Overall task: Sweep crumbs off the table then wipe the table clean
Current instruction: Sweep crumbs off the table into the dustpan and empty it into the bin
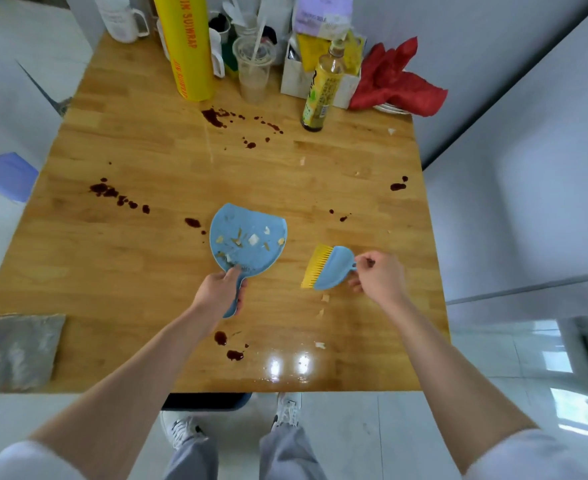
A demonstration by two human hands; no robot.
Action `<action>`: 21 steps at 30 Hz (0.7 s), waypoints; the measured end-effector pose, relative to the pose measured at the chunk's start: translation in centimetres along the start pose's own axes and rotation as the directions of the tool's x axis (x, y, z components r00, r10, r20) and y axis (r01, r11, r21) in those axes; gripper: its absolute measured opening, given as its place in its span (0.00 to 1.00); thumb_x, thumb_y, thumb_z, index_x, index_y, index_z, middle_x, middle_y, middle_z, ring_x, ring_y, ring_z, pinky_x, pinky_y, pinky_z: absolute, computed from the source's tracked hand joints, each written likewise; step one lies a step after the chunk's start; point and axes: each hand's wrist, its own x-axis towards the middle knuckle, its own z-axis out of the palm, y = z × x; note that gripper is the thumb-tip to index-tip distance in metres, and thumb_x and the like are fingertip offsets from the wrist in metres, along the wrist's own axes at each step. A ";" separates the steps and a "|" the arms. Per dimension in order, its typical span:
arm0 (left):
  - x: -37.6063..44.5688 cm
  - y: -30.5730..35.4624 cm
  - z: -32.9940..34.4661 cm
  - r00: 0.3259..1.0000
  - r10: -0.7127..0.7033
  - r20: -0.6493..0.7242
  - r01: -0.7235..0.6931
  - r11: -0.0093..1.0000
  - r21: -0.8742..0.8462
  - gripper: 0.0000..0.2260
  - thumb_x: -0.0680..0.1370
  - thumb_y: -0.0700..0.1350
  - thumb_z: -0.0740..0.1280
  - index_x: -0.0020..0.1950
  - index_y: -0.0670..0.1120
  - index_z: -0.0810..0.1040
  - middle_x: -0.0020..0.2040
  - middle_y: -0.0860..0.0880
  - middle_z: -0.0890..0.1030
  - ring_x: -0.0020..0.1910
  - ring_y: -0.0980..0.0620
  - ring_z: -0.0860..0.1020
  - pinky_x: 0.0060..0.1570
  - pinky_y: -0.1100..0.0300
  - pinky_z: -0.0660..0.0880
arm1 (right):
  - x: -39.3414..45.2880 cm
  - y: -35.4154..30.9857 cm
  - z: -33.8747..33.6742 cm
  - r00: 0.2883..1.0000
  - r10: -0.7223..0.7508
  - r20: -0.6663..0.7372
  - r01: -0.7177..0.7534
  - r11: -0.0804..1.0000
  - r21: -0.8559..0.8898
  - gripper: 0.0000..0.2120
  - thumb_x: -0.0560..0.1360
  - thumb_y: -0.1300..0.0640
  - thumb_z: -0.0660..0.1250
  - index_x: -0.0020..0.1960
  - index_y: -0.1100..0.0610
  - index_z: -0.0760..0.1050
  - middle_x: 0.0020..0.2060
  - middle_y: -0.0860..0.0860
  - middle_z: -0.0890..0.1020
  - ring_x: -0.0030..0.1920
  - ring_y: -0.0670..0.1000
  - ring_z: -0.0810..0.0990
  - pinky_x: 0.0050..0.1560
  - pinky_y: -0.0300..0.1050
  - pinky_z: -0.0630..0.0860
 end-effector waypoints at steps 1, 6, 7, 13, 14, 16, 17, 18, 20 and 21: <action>-0.2 -0.3 0.8 1.000 -0.002 0.004 0.002 1.000 -0.002 0.20 0.83 0.53 0.56 0.39 0.43 0.75 0.28 0.49 0.75 0.23 0.53 0.71 0.34 0.59 0.73 | -0.4 1.5 -1.2 1.000 0.008 0.024 -0.008 1.000 0.027 0.10 0.82 0.60 0.61 0.51 0.60 0.80 0.36 0.53 0.85 0.31 0.51 0.86 0.37 0.50 0.85; -2.2 -1.5 4.7 0.999 -0.038 0.018 0.039 0.999 -0.037 0.21 0.84 0.54 0.57 0.40 0.42 0.76 0.28 0.49 0.75 0.22 0.53 0.72 0.30 0.61 0.73 | 0.3 4.3 -8.7 0.999 -0.037 0.029 0.027 0.958 0.284 0.07 0.84 0.61 0.60 0.54 0.62 0.76 0.46 0.56 0.84 0.39 0.51 0.87 0.39 0.41 0.84; -2.8 -1.7 5.4 0.999 -0.029 0.016 0.029 0.999 -0.030 0.21 0.84 0.55 0.57 0.41 0.42 0.76 0.27 0.49 0.74 0.23 0.53 0.72 0.30 0.61 0.73 | 1.4 4.4 -10.6 0.998 -0.066 0.000 0.064 0.962 0.264 0.06 0.84 0.61 0.60 0.53 0.60 0.75 0.47 0.56 0.84 0.41 0.51 0.87 0.41 0.42 0.84; -5.6 -4.6 6.6 0.997 -0.075 0.006 0.075 0.997 -0.003 0.20 0.84 0.53 0.58 0.42 0.40 0.77 0.27 0.49 0.75 0.23 0.52 0.73 0.25 0.62 0.71 | 7.0 3.5 -13.4 0.956 -0.291 -0.043 0.265 0.915 -0.303 0.07 0.82 0.57 0.60 0.49 0.50 0.75 0.46 0.52 0.83 0.40 0.54 0.85 0.47 0.56 0.83; -6.2 -5.1 6.6 0.996 -0.091 0.011 0.091 0.996 -0.013 0.20 0.84 0.53 0.59 0.42 0.40 0.77 0.27 0.48 0.75 0.23 0.52 0.73 0.26 0.61 0.71 | 6.8 2.9 -12.2 0.946 -0.323 -0.003 0.302 0.888 -0.346 0.07 0.82 0.57 0.60 0.49 0.49 0.75 0.44 0.50 0.83 0.41 0.54 0.84 0.46 0.56 0.82; -7.0 -6.3 6.6 0.994 -0.100 0.036 0.101 0.994 -0.029 0.20 0.84 0.53 0.59 0.42 0.40 0.77 0.28 0.47 0.75 0.23 0.51 0.72 0.28 0.59 0.71 | 5.8 1.8 -9.7 0.915 -0.394 0.081 0.393 0.833 -0.388 0.06 0.82 0.56 0.60 0.50 0.50 0.76 0.42 0.48 0.82 0.42 0.55 0.81 0.44 0.52 0.79; -7.5 -7.0 6.6 0.993 -0.107 0.046 0.109 0.993 -0.045 0.20 0.84 0.53 0.59 0.42 0.40 0.77 0.28 0.47 0.75 0.23 0.51 0.71 0.29 0.58 0.71 | 5.1 1.2 -8.5 0.896 -0.427 0.119 0.438 0.813 -0.384 0.05 0.82 0.55 0.61 0.51 0.50 0.76 0.40 0.48 0.82 0.41 0.55 0.80 0.41 0.50 0.76; -7.8 -7.4 6.5 0.992 -0.112 0.060 0.115 0.992 -0.057 0.20 0.84 0.53 0.59 0.42 0.40 0.76 0.29 0.46 0.75 0.23 0.51 0.71 0.30 0.57 0.70 | 4.4 0.7 -7.6 0.883 -0.444 0.155 0.468 0.798 -0.379 0.04 0.82 0.54 0.62 0.51 0.50 0.75 0.37 0.49 0.80 0.39 0.55 0.78 0.38 0.48 0.72; -8.8 -8.4 6.2 0.992 -0.094 0.079 0.097 0.995 -0.031 0.20 0.84 0.52 0.58 0.40 0.40 0.75 0.28 0.46 0.74 0.22 0.51 0.70 0.32 0.56 0.70 | 2.7 0.3 -6.0 0.856 -0.459 0.236 0.516 0.762 -0.390 0.06 0.82 0.51 0.61 0.51 0.50 0.76 0.32 0.48 0.77 0.33 0.53 0.76 0.33 0.47 0.68; -9.3 -8.8 6.2 0.993 -0.082 0.090 0.083 0.997 -0.005 0.21 0.84 0.53 0.57 0.40 0.40 0.74 0.26 0.47 0.73 0.22 0.51 0.70 0.32 0.57 0.70 | 1.9 0.5 -5.4 0.845 -0.467 0.263 0.535 0.743 -0.402 0.08 0.83 0.51 0.60 0.52 0.49 0.77 0.31 0.47 0.76 0.31 0.53 0.75 0.32 0.47 0.67</action>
